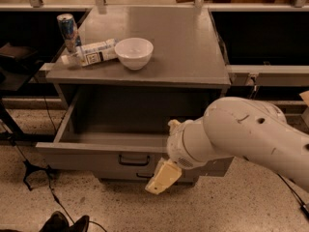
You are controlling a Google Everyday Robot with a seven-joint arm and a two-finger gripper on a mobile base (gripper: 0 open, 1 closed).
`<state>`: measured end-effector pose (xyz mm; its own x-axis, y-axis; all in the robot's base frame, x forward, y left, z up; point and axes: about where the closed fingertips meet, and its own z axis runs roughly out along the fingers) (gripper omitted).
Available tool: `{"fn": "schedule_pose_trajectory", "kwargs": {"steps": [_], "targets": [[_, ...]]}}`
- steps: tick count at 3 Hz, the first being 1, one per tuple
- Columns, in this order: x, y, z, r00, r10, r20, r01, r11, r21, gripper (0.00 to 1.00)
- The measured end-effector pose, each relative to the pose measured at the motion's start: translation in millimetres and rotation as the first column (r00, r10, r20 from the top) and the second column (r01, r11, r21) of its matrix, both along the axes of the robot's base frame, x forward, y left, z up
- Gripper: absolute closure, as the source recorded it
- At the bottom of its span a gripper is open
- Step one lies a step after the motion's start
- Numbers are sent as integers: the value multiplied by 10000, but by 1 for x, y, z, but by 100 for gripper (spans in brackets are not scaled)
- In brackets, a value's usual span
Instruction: Open top drawer
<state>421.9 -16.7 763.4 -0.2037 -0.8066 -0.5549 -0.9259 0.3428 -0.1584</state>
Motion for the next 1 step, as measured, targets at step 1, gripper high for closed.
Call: {"fn": "schedule_pose_trajectory", "kwargs": {"steps": [1], "targets": [[0, 0, 0, 10000, 0, 0, 0, 10000, 0, 0]]}}
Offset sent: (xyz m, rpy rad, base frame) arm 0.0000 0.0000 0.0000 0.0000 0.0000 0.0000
